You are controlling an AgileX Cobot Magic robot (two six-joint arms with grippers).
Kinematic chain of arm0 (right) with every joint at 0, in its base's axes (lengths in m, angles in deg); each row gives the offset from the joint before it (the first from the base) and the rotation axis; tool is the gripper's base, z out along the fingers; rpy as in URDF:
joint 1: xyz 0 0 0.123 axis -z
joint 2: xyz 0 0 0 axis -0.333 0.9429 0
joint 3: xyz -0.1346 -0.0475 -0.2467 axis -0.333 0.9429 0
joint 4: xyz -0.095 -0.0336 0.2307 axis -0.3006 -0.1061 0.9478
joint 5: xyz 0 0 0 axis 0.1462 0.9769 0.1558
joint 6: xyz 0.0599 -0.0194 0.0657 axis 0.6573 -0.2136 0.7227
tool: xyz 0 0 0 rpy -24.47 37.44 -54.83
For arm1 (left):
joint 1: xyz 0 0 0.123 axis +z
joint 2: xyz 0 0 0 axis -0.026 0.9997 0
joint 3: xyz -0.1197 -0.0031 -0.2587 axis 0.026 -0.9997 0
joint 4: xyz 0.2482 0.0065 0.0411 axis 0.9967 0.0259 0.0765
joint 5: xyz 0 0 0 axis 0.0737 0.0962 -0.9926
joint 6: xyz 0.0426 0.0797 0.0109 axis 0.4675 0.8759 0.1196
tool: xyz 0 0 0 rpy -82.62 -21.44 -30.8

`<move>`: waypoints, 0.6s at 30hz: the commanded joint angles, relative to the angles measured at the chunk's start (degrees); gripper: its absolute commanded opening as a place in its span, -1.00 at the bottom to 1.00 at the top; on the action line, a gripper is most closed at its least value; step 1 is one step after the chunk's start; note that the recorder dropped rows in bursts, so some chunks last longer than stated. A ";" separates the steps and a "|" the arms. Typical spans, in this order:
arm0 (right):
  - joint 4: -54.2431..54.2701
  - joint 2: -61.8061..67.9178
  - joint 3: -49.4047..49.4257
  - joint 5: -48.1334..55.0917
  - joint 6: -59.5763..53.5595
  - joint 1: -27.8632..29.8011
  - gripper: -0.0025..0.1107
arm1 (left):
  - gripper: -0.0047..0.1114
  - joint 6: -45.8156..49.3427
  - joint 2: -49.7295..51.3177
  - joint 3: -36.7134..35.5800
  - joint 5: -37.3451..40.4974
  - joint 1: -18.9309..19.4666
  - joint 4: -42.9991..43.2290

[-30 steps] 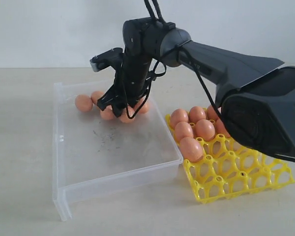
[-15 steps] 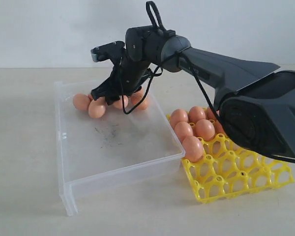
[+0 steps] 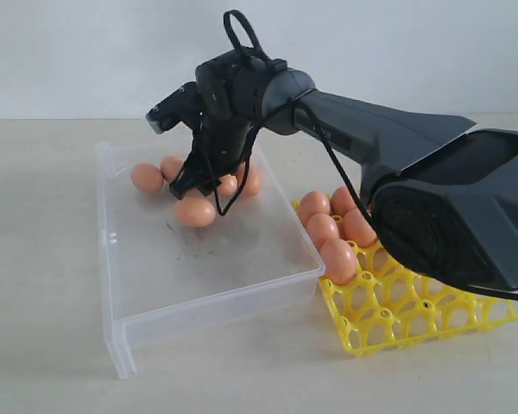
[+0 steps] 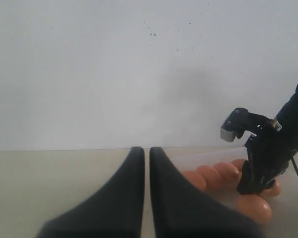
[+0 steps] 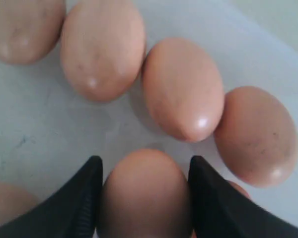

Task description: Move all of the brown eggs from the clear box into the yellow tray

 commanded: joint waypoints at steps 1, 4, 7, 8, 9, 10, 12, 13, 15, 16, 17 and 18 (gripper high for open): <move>-3.32 -0.88 -0.26 1.38 -6.83 -2.88 -0.96 | -0.85 0.26 0.23 0.13 -0.90 -0.16 -0.26; -11.50 -0.88 -0.26 -1.90 -7.26 -5.53 -0.96 | -0.85 0.26 0.23 0.13 -0.90 -0.16 -0.26; -19.83 -0.88 -0.26 -7.46 -6.16 -7.98 -0.96 | -0.85 0.26 0.23 0.13 -0.90 -0.16 -0.26; -21.94 -0.88 -0.26 -9.77 -4.60 -8.75 -0.96 | -0.85 0.26 0.23 0.13 -0.90 -0.16 -0.26; -24.41 -0.88 -0.26 -11.86 -1.41 -9.37 -0.96 | -0.85 0.26 0.23 0.13 -0.90 -0.16 -0.26; -27.57 -0.88 -0.26 -14.49 3.98 -9.93 -0.96 | -0.85 0.26 0.23 0.13 -0.90 -0.16 -0.26; -35.46 -0.88 -0.26 -18.66 18.02 -10.67 -0.96 | -0.85 0.26 0.23 0.13 -0.90 -0.16 -0.26; -41.85 -0.88 -0.26 -19.20 27.95 -11.03 -0.96 | -0.85 0.26 0.23 0.13 -0.90 -0.16 -0.26; -53.17 -0.88 -0.26 -17.99 44.52 -11.44 -0.96 | -0.85 0.26 0.23 0.13 -0.90 -0.16 -0.26; -58.23 -0.88 -0.26 -16.59 51.39 -11.57 -0.96 | -0.85 0.26 0.23 0.13 -0.90 -0.16 -0.26; -62.26 -0.88 -0.26 -15.20 57.05 -11.67 -0.96 | -0.85 0.26 0.23 0.13 -0.90 -0.16 -0.26; -64.68 -0.88 -0.26 -14.32 61.16 -11.67 -0.96 | -0.85 0.26 0.23 0.13 -0.90 -0.16 -0.26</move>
